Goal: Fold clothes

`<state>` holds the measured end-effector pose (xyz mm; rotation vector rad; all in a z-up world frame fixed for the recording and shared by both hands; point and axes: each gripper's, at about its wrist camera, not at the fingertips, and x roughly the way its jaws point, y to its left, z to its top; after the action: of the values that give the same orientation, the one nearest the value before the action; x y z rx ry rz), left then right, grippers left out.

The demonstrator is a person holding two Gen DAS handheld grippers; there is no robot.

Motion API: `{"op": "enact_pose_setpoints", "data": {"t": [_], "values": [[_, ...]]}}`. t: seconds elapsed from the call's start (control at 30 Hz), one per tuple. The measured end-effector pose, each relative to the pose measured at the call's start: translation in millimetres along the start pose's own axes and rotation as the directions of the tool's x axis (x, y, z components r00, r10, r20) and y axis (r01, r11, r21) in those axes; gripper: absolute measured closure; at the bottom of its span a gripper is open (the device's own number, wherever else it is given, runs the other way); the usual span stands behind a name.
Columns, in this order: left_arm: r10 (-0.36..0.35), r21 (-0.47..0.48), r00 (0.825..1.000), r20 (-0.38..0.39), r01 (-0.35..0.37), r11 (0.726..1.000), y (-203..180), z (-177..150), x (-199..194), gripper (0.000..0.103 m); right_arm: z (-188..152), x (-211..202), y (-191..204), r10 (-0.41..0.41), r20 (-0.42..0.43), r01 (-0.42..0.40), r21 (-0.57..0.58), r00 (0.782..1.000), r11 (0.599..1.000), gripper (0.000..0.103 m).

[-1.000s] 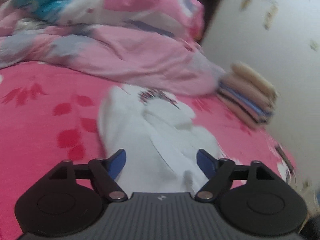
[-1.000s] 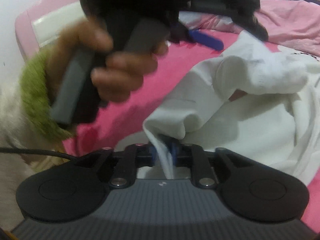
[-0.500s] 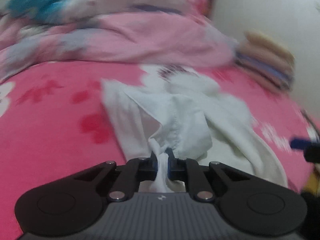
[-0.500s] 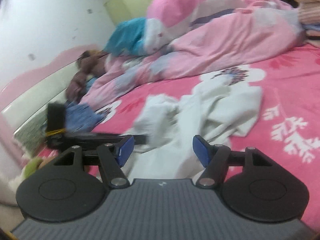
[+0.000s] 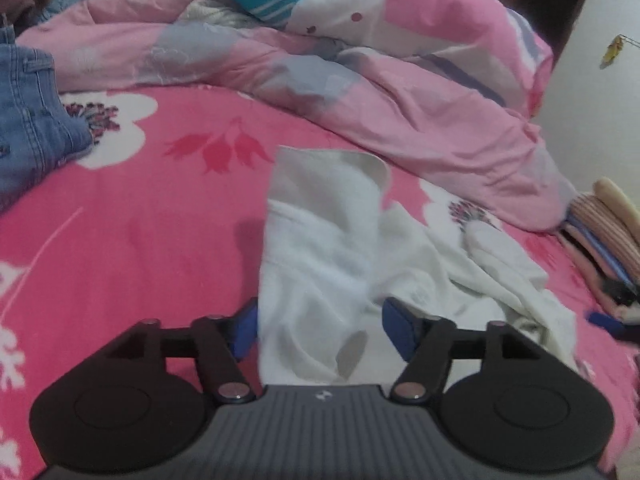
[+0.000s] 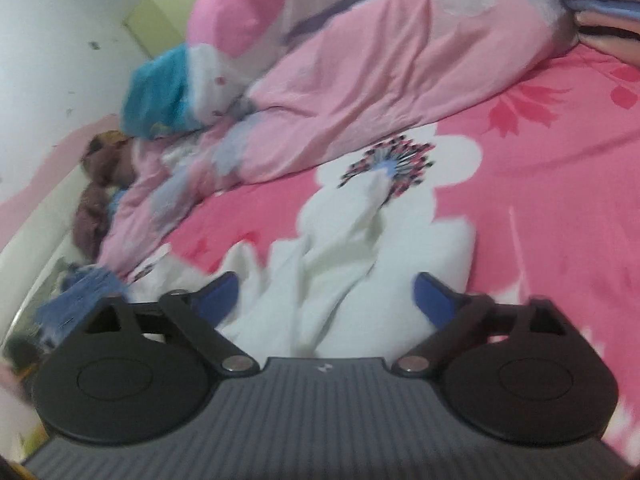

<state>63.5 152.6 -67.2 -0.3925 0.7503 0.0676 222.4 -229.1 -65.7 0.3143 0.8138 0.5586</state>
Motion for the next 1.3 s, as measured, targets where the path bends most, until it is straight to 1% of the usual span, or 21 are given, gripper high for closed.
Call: {"op": "enact_pose_setpoints", "data": {"t": [0.07, 0.17, 0.23, 0.3, 0.33, 0.4, 0.43, 0.47, 0.5, 0.57, 0.67, 0.73, 0.83, 0.9, 1.0, 1.03, 1.1, 1.13, 1.17, 1.27, 1.3], "values": [[-0.026, 0.003, 0.999, -0.037, 0.026, 1.0, 3, -5, -4, 0.027, 18, 22, -8, -0.03, -0.028, 0.031, 0.011, 0.999, 0.999, 0.004], [-0.064, 0.018, 0.99, -0.123, 0.067, 0.998, 1, -17, -2, 0.026, 45, 55, -20, -0.075, -0.07, 0.077, 0.027, 0.995, 0.997, 0.004], [-0.061, 0.042, 0.988, -0.14, 0.068, 0.997, -7, -25, 2, 0.027, 40, 69, -14, -0.024, -0.107, 0.028, 0.029, 0.994, 0.999, 0.003], [-0.042, 0.074, 0.992, -0.123, 0.051, 0.996, -16, -28, 7, 0.027, 31, 82, -7, 0.04, -0.145, -0.035, 0.031, 0.989, 0.999, 0.002], [-0.03, 0.091, 0.993, -0.11, 0.04, 0.995, -20, -30, 10, 0.028, 22, 83, 3, 0.059, -0.159, -0.062, -0.016, 0.986, 0.998, 0.002], [-0.01, 0.125, 0.996, -0.086, 0.02, 0.992, -28, -31, 17, 0.036, 1, 77, 24, 0.071, -0.177, -0.096, -0.134, 0.982, 0.986, 0.006], [-0.001, 0.145, 0.997, -0.074, 0.012, 0.989, -33, -30, 21, 0.044, -10, 71, 32, 0.065, -0.179, -0.097, -0.177, 0.982, 0.979, 0.017], [0.002, 0.162, 0.998, -0.063, 0.008, 0.987, -37, -28, 25, 0.052, -21, 65, 39, 0.059, -0.181, -0.098, -0.219, 0.982, 0.971, 0.035], [0.003, 0.179, 0.999, -0.053, 0.007, 0.984, -42, -26, 30, 0.055, -28, 58, 42, 0.052, -0.178, -0.094, -0.234, 0.983, 0.968, 0.046], [-0.016, 0.196, 0.999, -0.044, 0.024, 0.98, -51, -22, 41, 0.07, -36, 39, 33, 0.095, -0.184, -0.125, -0.159, 0.978, 0.979, 0.078], [-0.072, 0.209, 0.997, -0.041, 0.079, 0.975, -68, -16, 58, 0.087, -51, 10, 16, 0.197, -0.19, -0.201, 0.001, 0.962, 0.98, 0.084], [-0.123, 0.222, 0.991, -0.044, 0.13, 0.966, -83, -12, 69, 0.094, -69, -11, 11, 0.246, -0.177, -0.235, 0.078, 0.953, 0.969, 0.085], [-0.209, 0.262, 0.976, -0.067, 0.22, 0.94, -113, -7, 86, 0.094, -102, -41, 8, 0.286, -0.143, -0.258, 0.185, 0.947, 0.948, 0.086], [-0.265, 0.317, 0.96, -0.085, 0.278, 0.907, -140, -7, 95, 0.094, -127, -62, 10, 0.295, -0.112, -0.26, 0.254, 0.949, 0.932, 0.086], [-0.336, 0.401, 0.934, -0.122, 0.356, 0.844, -176, -18, 101, 0.094, -162, -88, 17, 0.309, -0.066, -0.273, 0.323, 0.949, 0.906, 0.086], [-0.345, 0.422, 0.929, -0.132, 0.368, 0.828, -182, -22, 100, 0.094, -170, -95, 19, 0.293, -0.065, -0.257, 0.329, 0.954, 0.909, 0.081], [-0.362, 0.463, 0.92, -0.152, 0.39, 0.796, -194, -31, 98, 0.094, -176, -109, 22, 0.213, -0.081, -0.18, 0.299, 0.974, 0.937, 0.075], [-0.364, 0.471, 0.918, -0.156, 0.393, 0.79, -194, -33, 96, 0.093, -175, -117, 22, 0.18, -0.084, -0.15, 0.283, 0.98, 0.947, 0.066], [-0.362, 0.47, 0.919, -0.155, 0.391, 0.792, -191, -34, 93, 0.093, -174, -125, 22, 0.147, -0.087, -0.119, 0.267, 0.985, 0.956, 0.053], [-0.349, 0.425, 0.925, -0.151, 0.38, 0.822, -167, -27, 80, 0.094, -153, -155, 15, 0.048, -0.064, -0.035, 0.191, 0.997, 0.981, 0.033], [-0.339, 0.415, 0.93, -0.142, 0.367, 0.833, -157, -24, 76, 0.094, -142, -165, 13, 0.008, -0.047, 0.0, 0.16, 0.999, 0.987, 0.03]]}}
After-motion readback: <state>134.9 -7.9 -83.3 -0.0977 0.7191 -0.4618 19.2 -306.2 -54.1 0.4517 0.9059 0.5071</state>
